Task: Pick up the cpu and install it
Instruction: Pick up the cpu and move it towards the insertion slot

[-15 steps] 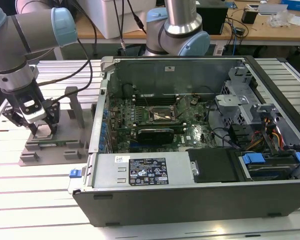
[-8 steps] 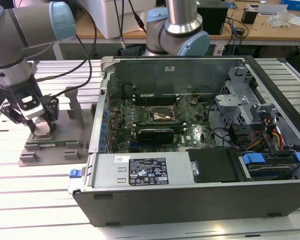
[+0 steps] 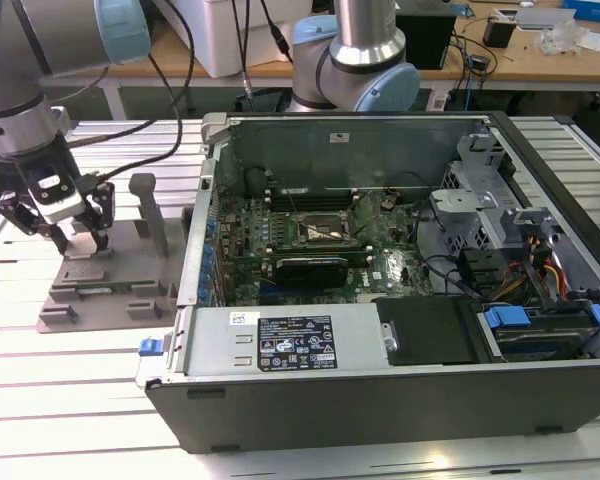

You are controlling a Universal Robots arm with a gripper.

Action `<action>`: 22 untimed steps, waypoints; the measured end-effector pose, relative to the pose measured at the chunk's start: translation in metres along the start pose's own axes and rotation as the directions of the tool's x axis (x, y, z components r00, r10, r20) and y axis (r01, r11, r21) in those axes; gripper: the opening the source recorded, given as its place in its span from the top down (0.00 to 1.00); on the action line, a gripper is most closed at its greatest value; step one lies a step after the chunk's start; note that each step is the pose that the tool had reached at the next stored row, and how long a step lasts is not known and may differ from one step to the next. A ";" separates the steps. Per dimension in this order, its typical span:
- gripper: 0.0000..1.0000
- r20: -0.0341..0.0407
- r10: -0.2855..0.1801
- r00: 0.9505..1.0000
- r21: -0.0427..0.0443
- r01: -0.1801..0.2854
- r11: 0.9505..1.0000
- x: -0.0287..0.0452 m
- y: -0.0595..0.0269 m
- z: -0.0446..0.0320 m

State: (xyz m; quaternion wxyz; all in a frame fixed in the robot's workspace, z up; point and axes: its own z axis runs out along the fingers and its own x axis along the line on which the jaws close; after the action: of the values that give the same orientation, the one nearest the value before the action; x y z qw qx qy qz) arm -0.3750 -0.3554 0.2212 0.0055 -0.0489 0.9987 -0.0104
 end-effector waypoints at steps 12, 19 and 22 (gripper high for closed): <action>0.45 0.000 0.000 1.000 0.000 0.000 1.000 -0.0003 -0.0007 -0.0405; 0.45 0.000 0.000 1.000 0.000 0.000 1.000 -0.0005 -0.0011 -0.0609; 0.45 0.000 0.000 1.000 0.000 0.000 1.000 -0.0006 -0.0012 -0.0653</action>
State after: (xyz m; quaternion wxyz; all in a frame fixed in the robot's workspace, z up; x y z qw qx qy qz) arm -0.3751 -0.3552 0.2865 0.0055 -0.0488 0.9987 -0.0105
